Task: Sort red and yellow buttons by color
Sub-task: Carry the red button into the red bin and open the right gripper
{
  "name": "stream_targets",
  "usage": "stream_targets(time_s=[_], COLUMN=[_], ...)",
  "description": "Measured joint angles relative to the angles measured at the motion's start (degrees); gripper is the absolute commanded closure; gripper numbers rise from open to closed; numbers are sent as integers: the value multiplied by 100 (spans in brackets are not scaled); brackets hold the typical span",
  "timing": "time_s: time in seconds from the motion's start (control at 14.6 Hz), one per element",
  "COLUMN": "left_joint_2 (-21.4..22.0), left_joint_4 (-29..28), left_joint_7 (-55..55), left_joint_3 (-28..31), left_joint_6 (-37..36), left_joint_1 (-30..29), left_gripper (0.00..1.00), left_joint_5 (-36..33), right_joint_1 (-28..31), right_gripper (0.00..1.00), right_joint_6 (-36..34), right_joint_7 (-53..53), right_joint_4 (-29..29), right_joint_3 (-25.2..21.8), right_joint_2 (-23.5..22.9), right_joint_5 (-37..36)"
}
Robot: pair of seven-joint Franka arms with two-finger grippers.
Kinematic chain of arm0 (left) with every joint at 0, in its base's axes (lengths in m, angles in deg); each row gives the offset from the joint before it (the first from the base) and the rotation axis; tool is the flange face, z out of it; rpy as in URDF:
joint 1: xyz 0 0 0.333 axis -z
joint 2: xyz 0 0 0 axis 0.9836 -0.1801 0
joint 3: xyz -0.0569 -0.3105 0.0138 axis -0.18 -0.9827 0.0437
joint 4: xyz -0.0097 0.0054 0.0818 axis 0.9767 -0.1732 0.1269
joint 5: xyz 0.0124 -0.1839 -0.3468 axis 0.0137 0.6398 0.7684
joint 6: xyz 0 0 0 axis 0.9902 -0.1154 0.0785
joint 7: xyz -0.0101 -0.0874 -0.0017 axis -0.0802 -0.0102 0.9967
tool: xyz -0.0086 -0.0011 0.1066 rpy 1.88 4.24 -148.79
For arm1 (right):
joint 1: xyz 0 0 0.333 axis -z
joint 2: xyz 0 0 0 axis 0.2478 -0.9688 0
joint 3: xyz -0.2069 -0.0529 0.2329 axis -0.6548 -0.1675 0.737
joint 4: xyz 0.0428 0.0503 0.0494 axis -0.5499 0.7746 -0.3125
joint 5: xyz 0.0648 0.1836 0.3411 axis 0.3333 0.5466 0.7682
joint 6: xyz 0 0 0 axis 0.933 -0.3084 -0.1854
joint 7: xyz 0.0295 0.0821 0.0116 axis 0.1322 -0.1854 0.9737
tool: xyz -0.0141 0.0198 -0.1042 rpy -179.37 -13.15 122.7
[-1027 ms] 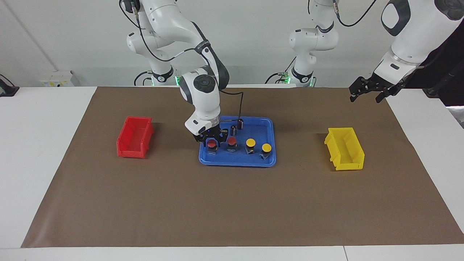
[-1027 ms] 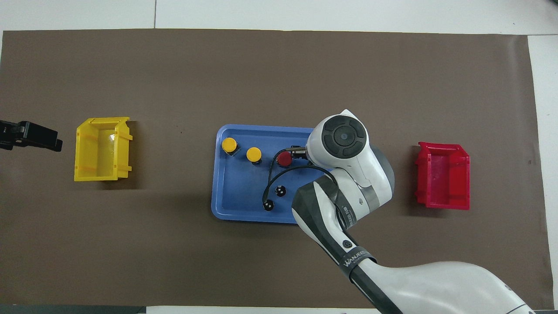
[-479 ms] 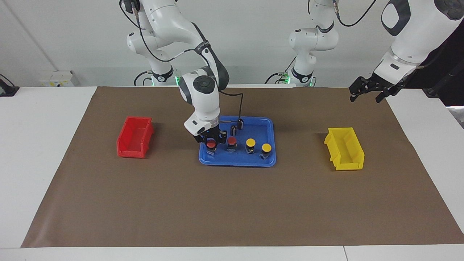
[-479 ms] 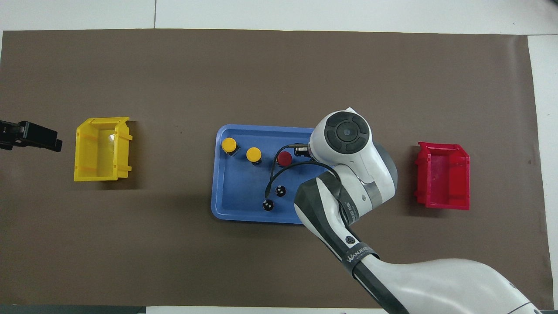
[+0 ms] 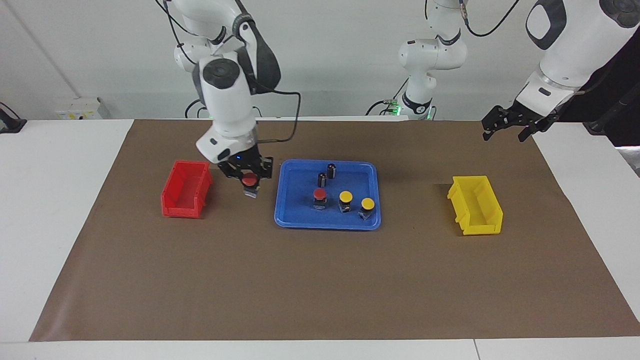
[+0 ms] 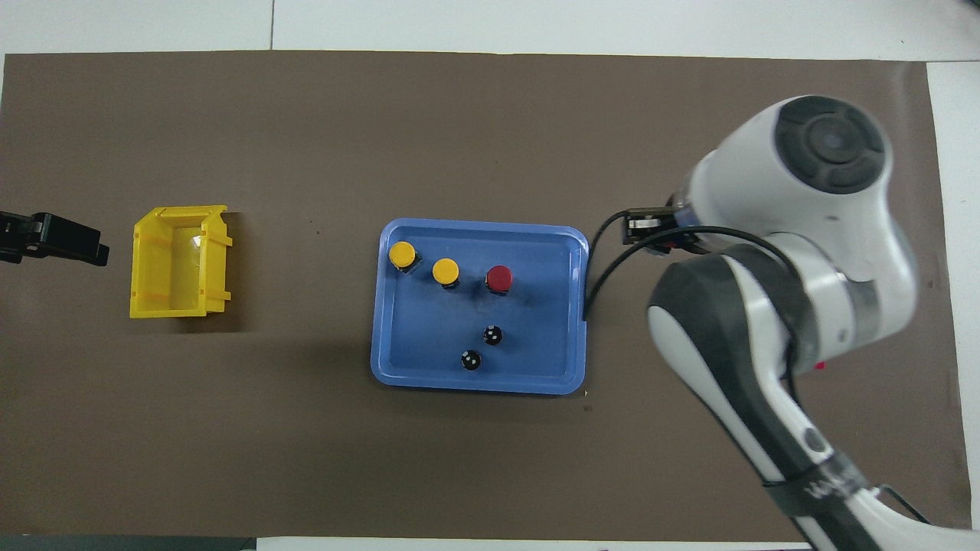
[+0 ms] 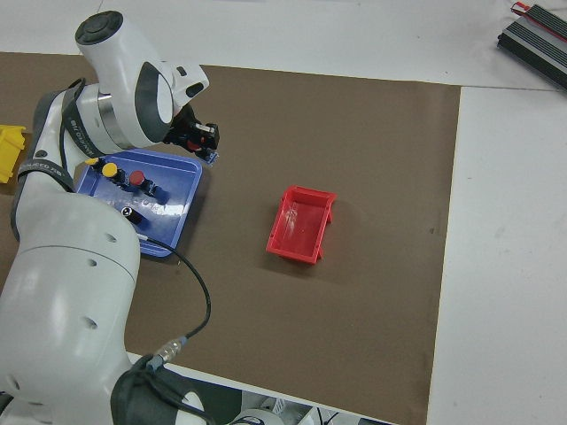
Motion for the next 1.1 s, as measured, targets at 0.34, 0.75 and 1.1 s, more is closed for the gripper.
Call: stream_targets(time_s=[0.34,0.75,1.1], left_joint_2=[0,0,0], left_joint_4=[0,0,0], left_joint_7=[0,0,0], left_joint_3=[0,0,0], left_joint_6=[0,0,0], left_joint_1=[0,0,0], left_gripper=[0,0,0], left_joint_5=[0,0,0], right_joint_1=[1460,1691,1726], right_gripper=[87,87,86], right_joint_6=[252,799,1634], right_joint_7=[1877,2579,2687], right_joint_4=[1781,2477,3067], right_joint_3=[-50,-38,-22], right_joint_2=[1103,1272,1265], right_joint_5=[396,397,397])
